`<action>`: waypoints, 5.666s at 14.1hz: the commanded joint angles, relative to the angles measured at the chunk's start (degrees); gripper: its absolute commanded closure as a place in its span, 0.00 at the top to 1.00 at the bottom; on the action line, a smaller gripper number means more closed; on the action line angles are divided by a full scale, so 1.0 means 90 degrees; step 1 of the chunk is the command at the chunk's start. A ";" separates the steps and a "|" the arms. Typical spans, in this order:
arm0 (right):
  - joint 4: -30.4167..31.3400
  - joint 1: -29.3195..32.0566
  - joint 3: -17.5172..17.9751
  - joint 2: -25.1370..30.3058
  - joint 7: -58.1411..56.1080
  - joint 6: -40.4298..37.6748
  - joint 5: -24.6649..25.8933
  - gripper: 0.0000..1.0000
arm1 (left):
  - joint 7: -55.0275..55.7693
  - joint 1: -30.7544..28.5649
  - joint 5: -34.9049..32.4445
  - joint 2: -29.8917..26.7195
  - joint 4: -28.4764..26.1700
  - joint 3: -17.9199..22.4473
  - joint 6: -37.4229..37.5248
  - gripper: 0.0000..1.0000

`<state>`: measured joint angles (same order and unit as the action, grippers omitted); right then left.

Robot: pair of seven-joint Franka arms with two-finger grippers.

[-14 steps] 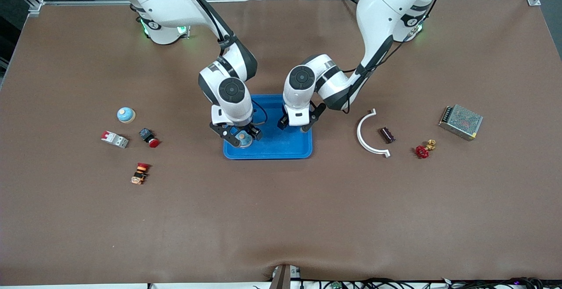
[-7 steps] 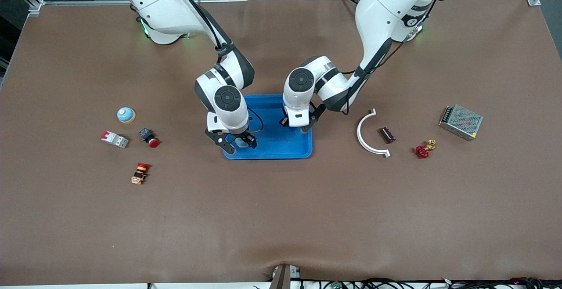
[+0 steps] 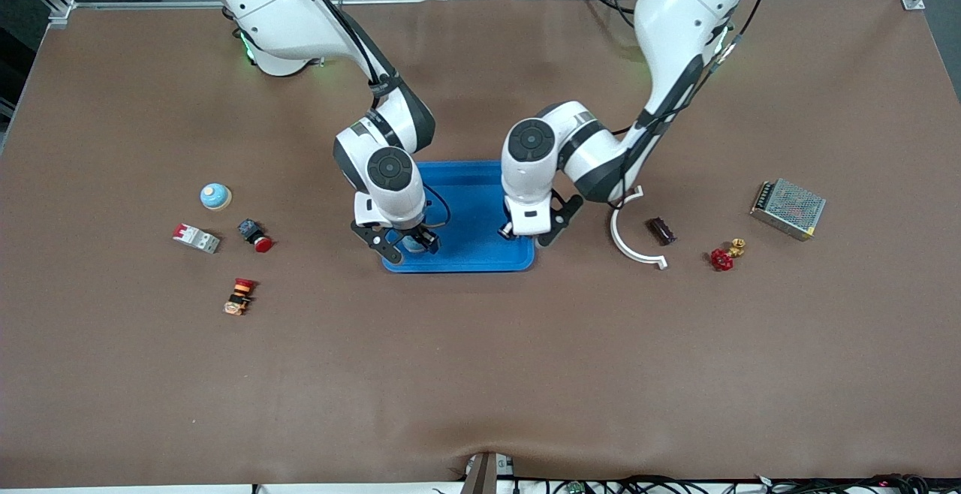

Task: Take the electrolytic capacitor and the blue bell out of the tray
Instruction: 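Carry the capacitor beside the first one while the right gripper carries the bell, then set down the capacitor with the left gripper while the right gripper releases the bell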

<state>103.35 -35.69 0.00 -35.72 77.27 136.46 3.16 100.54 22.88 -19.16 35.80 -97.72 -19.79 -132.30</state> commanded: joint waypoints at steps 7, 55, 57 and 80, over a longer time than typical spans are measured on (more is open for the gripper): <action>-0.0786 0.0186 0.0097 -0.0123 -0.0049 -0.1200 0.0030 0.00 | -0.2789 -0.1535 -0.0010 -0.1165 -0.0060 -0.0077 0.0988 0.00; 0.1105 0.5304 0.0107 0.0659 -1.1476 0.1341 0.0450 0.00 | -0.6777 -0.4388 0.0244 -0.1839 -0.4201 -0.0067 -0.0847 0.47; 0.1105 0.5323 0.0107 0.0542 -1.1486 0.1556 0.0450 0.00 | -0.6767 -0.4378 0.0244 -0.1830 -0.4016 -0.0067 -0.0808 0.90; -0.0135 0.5304 0.0136 0.0551 -1.1301 -0.0425 0.0372 1.00 | -0.8437 -0.4398 0.1191 -0.2893 0.1492 -0.0711 0.4727 1.00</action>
<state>103.03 11.02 0.20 -31.03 -25.84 134.50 6.04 26.34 -16.12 -9.70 10.18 -86.80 -25.45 -93.45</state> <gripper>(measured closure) 0.000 0.000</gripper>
